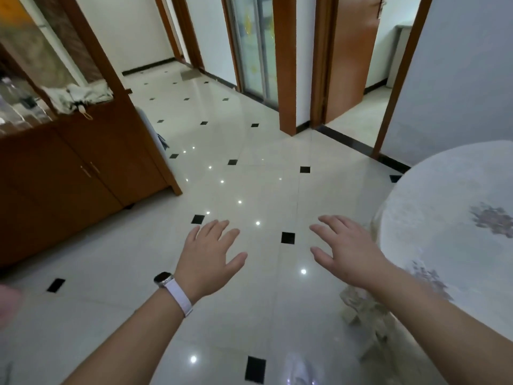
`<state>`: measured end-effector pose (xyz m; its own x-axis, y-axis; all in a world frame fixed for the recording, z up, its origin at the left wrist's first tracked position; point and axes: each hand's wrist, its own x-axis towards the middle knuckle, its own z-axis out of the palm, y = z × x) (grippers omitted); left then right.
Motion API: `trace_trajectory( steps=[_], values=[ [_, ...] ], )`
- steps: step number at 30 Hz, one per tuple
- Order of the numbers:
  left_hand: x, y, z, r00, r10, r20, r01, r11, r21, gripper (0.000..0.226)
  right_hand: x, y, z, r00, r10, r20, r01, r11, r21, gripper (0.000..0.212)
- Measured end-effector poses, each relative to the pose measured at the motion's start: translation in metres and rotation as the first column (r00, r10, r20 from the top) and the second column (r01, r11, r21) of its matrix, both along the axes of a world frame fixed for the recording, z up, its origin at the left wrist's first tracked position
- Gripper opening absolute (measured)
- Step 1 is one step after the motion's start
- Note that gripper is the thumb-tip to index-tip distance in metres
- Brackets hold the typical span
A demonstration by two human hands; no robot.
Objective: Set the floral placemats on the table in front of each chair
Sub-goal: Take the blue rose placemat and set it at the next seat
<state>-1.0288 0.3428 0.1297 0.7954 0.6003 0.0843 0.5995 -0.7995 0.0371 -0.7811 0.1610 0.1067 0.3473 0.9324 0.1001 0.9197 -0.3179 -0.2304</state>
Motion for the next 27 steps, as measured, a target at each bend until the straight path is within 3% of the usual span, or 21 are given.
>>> trace_trajectory(
  steps=[6, 12, 19, 27],
  values=[
    [0.056, 0.074, 0.019, 0.998, -0.051, 0.023, 0.05, 0.998, 0.033, 0.059, 0.05, 0.074, 0.015, 0.999, 0.016, 0.036, -0.016, 1.0, -0.013, 0.052],
    [0.094, 0.138, 0.016, 0.973, -0.223, 0.059, 0.223, 0.975, 0.007, 0.055, 0.087, 0.124, 0.028, 0.996, -0.025, 0.088, 0.029, 0.999, -0.04, 0.054],
    [0.165, 0.249, -0.024, 0.946, -0.306, 0.109, 0.317, 0.942, -0.113, 0.059, 0.124, 0.2, 0.016, 0.981, -0.179, 0.072, 0.18, 0.983, -0.017, 0.051],
    [0.262, 0.4, -0.059, 0.899, -0.396, 0.187, 0.437, 0.843, -0.315, 0.057, 0.152, 0.317, 0.014, 0.927, -0.373, 0.041, 0.374, 0.927, -0.026, 0.047]
  ],
)
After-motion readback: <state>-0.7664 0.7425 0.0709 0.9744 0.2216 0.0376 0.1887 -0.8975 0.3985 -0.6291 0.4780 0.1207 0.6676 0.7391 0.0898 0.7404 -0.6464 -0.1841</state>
